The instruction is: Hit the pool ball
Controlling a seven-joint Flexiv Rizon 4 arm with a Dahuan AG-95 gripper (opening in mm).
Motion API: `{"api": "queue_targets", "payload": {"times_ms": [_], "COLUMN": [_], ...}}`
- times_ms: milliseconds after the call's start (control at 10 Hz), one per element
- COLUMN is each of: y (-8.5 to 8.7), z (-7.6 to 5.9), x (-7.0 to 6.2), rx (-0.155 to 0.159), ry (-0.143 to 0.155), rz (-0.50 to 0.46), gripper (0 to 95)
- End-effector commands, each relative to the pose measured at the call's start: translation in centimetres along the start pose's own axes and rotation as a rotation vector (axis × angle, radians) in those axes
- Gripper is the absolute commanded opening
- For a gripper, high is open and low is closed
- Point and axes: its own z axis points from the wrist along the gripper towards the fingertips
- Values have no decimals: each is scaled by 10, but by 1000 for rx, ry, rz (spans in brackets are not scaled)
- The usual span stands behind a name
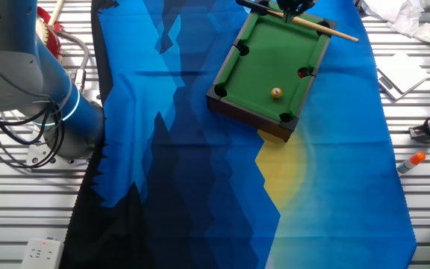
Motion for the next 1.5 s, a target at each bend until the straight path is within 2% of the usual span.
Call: {"api": "queue_targets", "payload": {"times_ms": [100,200,300,600,1200,1300,1500], "y": [0,0,-1,-4,-4,-4,-4], "z": [-2,-2,-4,-11,-1,2,7], "x": [5,4,3,-5,-24,-28,-33], "rx": [-185,-173,-179,-191,-179,-178,-174], "ry": [124,131,125,117,115,115,116], "rz": [912,914,913,901,914,914,914], "gripper": [0,190,570,570,570,380,380]}}
